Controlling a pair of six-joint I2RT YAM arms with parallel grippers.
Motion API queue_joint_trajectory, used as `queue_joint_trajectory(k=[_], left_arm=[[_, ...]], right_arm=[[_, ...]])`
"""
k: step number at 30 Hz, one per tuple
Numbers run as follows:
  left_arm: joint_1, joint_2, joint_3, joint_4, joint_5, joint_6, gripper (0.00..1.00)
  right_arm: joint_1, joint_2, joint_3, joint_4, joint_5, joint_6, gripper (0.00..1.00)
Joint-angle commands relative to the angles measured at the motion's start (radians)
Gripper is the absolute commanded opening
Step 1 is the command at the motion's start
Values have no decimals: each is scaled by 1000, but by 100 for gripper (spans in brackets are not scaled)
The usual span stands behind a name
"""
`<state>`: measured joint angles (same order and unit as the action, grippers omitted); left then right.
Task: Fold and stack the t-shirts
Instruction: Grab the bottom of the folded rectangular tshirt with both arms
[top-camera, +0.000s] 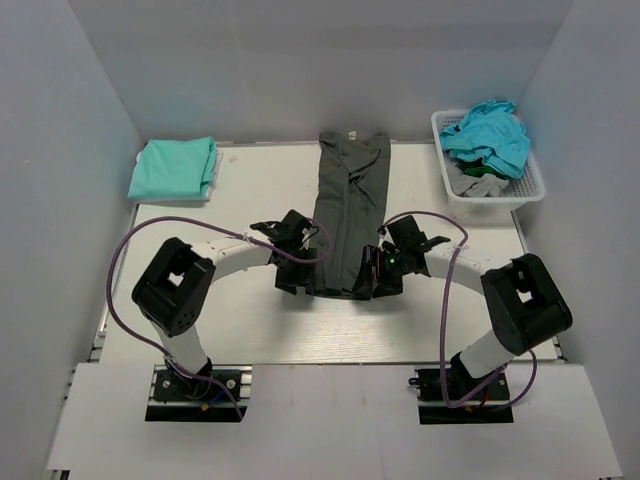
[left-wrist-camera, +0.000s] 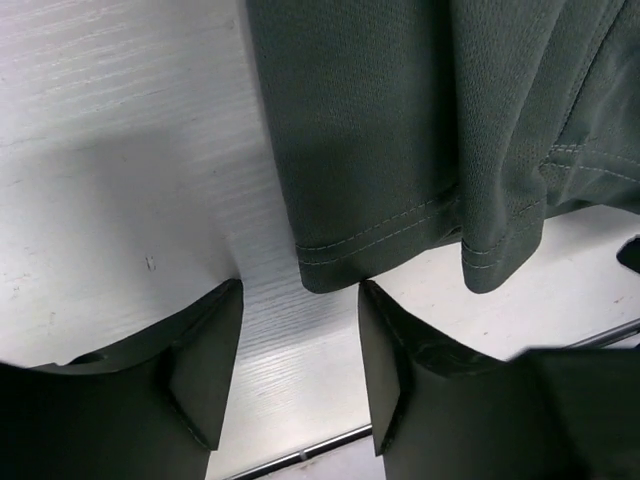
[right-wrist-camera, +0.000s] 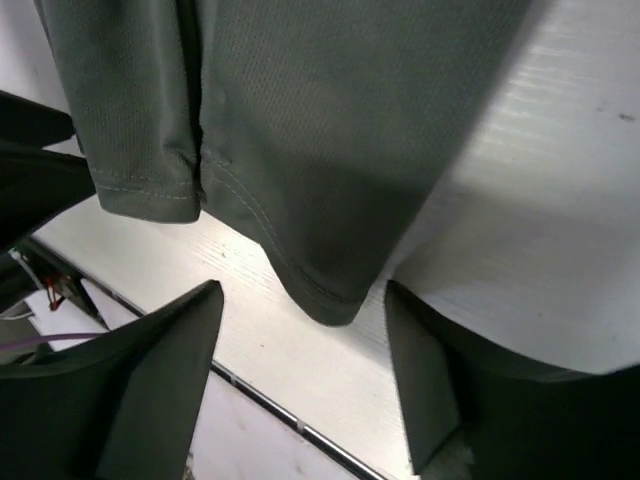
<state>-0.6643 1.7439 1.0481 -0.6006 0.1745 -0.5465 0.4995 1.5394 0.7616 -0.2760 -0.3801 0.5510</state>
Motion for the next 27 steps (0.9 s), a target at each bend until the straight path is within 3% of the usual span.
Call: queue_joint_trajectory(k=[1, 2, 3, 4, 10, 11, 12, 20, 24, 27], left_arm=[[-9, 29, -7, 21, 10, 23, 59], [-18, 29, -7, 33, 20, 32, 54], [-18, 29, -7, 33, 32, 33, 50], [-18, 29, -7, 59, 42, 42, 47], [-18, 39, 4, 68, 65, 51, 12], [-18, 39, 4, 68, 65, 51, 0], [-18, 39, 4, 68, 65, 51, 0], [-38, -116, -31, -66, 65, 39, 0], [-47, -156, -54, -136, 163, 30, 0], [-57, -210, -54, -214, 172, 20, 0]], right_arm=[[2, 48, 39, -11, 18, -16, 67], [2, 57, 41, -17, 20, -19, 63], [2, 57, 35, -14, 18, -17, 47], [2, 67, 31, 1, 17, -16, 38], [2, 105, 70, -8, 4, -56, 14], [4, 105, 71, -8, 1, -59, 10], [4, 100, 76, -11, -11, -65, 1], [31, -50, 18, -146, -49, -77, 0], [57, -114, -11, -196, -147, -46, 0], [85, -151, 2, -305, -137, -57, 0]])
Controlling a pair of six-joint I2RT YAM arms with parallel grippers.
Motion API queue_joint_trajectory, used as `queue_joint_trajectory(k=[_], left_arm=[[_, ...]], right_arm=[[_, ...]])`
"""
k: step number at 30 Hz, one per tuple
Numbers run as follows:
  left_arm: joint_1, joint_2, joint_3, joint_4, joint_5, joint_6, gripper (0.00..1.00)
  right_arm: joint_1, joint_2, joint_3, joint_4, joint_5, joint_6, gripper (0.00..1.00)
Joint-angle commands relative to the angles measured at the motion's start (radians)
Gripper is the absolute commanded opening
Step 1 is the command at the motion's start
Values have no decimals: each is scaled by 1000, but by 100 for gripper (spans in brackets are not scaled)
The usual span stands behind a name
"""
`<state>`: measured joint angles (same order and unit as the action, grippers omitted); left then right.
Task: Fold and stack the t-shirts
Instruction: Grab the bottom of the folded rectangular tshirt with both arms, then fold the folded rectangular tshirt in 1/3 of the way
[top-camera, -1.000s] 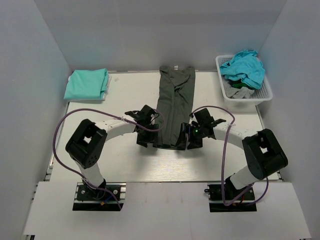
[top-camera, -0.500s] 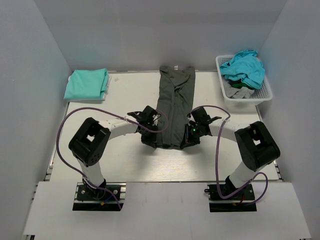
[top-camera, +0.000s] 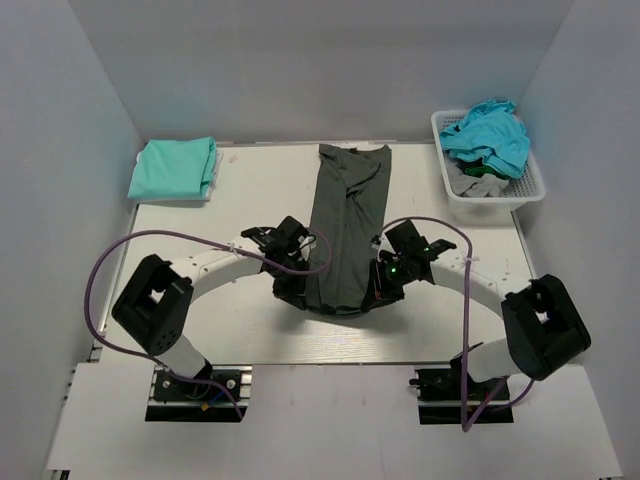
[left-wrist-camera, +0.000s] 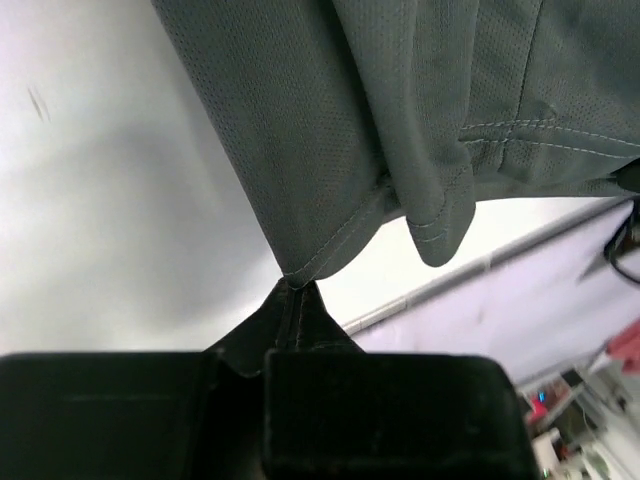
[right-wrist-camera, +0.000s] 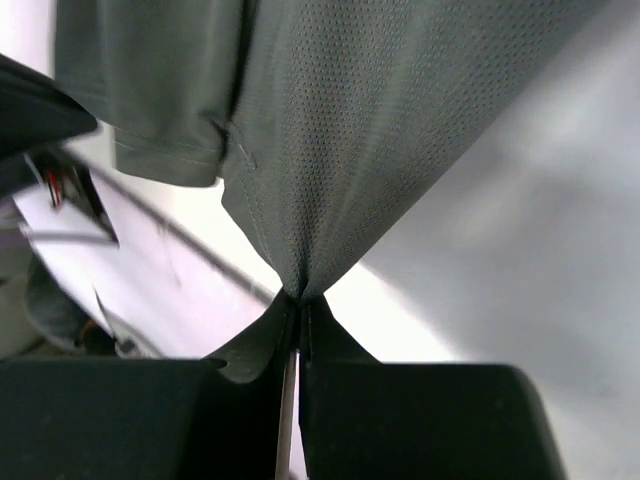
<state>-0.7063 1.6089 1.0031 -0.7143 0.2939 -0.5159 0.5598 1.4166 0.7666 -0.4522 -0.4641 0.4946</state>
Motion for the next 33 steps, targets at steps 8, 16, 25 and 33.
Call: queue_joint_trajectory(k=[8, 16, 25, 33], left_arm=[[-15, -120, 54, -172, 6, -38, 0], [14, -28, 262, -83, -240, -56, 0], [42, 167, 595, -105, -484, -56, 0], [96, 315, 781, -88, -524, -7, 0]], right_arm=[[52, -64, 80, -236, 20, -22, 0], [34, 56, 301, -233, 299, -18, 0], [-32, 160, 516, -212, 530, -37, 0], [-110, 294, 681, -204, 527, -74, 0]])
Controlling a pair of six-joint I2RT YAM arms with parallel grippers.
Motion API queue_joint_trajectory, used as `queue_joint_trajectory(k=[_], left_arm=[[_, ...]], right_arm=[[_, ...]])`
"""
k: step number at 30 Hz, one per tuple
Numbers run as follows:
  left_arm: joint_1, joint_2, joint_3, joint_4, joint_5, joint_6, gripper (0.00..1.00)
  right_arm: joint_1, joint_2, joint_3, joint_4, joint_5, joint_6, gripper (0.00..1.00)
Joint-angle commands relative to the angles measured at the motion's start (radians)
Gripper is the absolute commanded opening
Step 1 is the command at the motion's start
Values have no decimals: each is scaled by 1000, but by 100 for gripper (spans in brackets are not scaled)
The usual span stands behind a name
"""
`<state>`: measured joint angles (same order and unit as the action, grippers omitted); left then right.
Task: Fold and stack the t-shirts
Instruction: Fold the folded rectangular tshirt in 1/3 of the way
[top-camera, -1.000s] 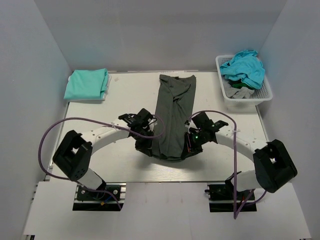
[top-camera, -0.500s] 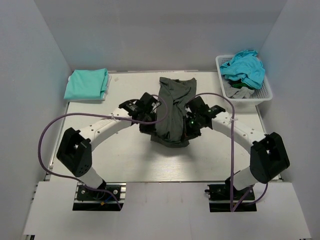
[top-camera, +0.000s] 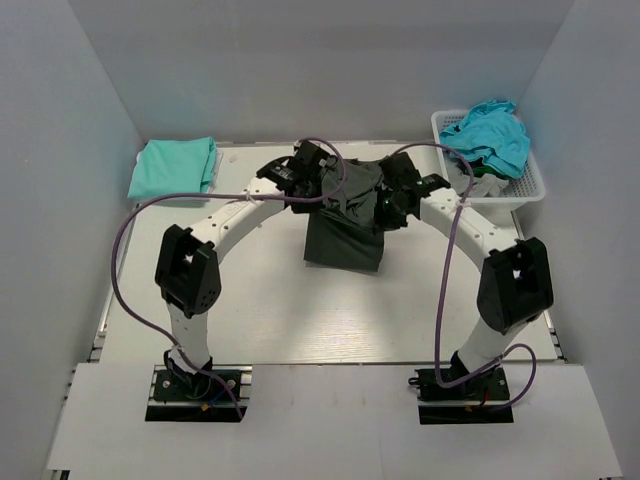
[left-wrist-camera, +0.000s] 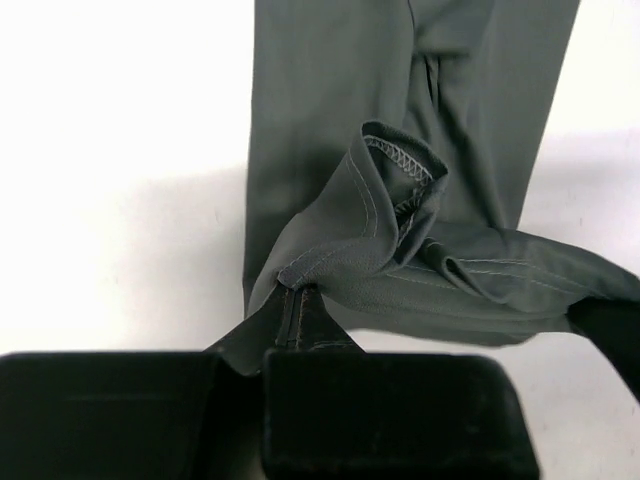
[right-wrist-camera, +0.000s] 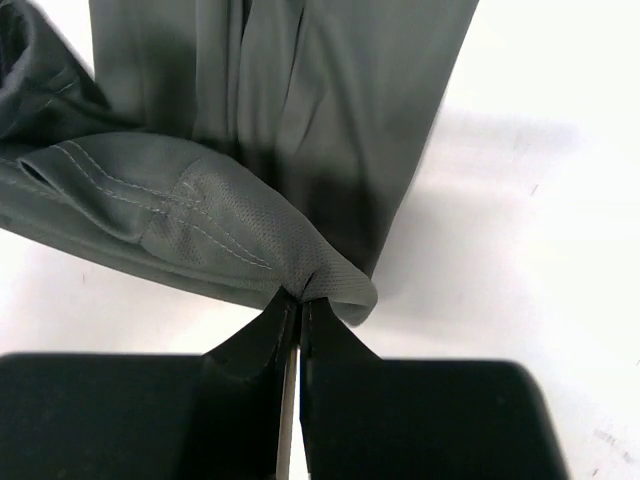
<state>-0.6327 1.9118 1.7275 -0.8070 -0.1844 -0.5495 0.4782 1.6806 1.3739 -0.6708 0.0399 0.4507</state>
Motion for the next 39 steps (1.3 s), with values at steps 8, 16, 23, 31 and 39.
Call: queue_joint_trajectory(k=[8, 16, 23, 31, 39], left_arm=[[61, 91, 69, 169, 48, 109, 0], [71, 177, 78, 342, 158, 164, 0], [93, 237, 107, 364, 171, 155, 0], [131, 325, 178, 439, 186, 180, 92], [149, 302, 269, 299, 157, 204, 100]], right_arm=[[-82, 161, 183, 45, -34, -35, 0], [-124, 254, 244, 66, -103, -35, 0], [-171, 338, 290, 59, -152, -35, 0], [-226, 392, 318, 186, -153, 20, 52], [-234, 224, 188, 319, -234, -63, 84]])
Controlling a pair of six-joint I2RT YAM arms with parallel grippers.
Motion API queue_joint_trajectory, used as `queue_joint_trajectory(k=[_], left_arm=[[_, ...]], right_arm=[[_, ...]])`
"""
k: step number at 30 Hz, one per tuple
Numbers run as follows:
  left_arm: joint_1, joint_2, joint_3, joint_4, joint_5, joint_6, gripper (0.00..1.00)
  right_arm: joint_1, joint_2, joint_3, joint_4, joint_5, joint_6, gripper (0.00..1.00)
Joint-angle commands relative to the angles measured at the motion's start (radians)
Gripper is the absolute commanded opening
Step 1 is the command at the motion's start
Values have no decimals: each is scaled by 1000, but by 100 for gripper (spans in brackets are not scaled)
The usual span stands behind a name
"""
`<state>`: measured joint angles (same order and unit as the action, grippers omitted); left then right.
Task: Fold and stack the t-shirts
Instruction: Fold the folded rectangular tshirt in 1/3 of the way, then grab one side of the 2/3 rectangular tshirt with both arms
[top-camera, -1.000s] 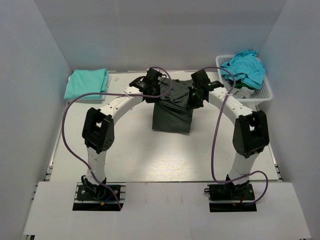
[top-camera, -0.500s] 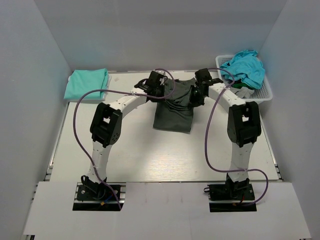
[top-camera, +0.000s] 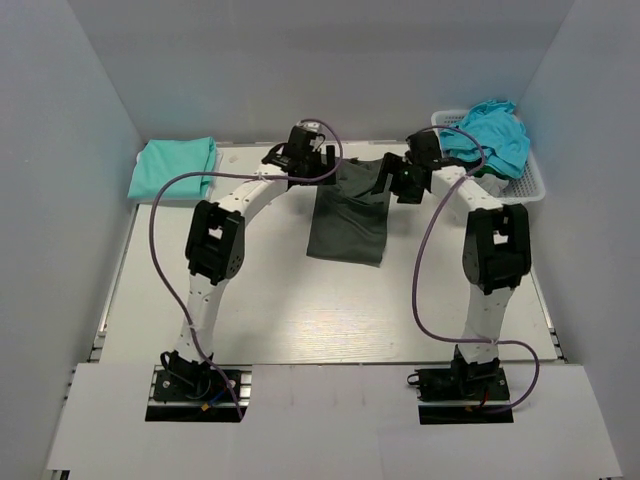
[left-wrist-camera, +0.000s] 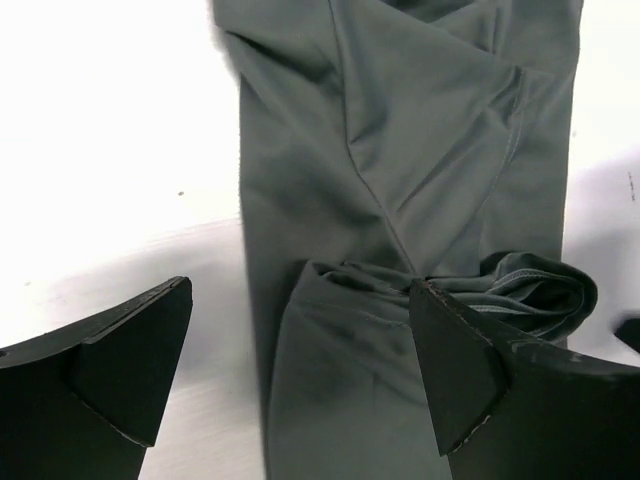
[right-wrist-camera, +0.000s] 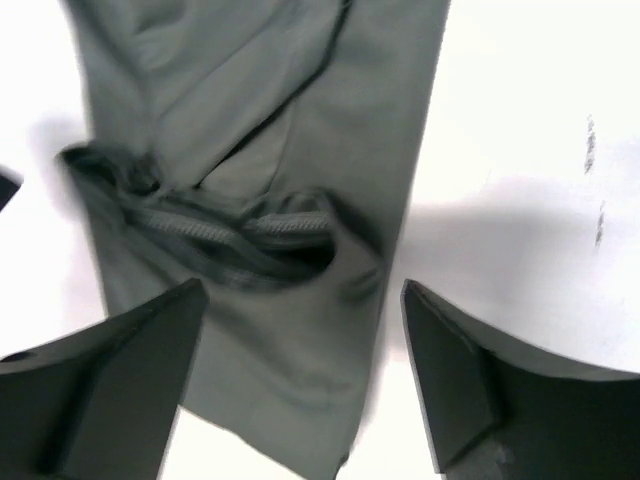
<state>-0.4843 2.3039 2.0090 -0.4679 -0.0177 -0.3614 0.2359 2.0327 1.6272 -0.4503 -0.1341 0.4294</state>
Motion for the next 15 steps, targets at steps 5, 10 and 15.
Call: queue_joint_trajectory(k=[5, 10, 15], left_arm=[[1, -245, -305, -6, 51, -51, 100], [-22, -357, -531, -20, 117, -77, 100], [-22, -437, -708, 47, 174, -113, 100]], right_arm=[[19, -244, -292, 167, -128, -44, 90], [31, -331, -481, 133, -134, -21, 90], [52, -368, -651, 180, -220, 38, 90]])
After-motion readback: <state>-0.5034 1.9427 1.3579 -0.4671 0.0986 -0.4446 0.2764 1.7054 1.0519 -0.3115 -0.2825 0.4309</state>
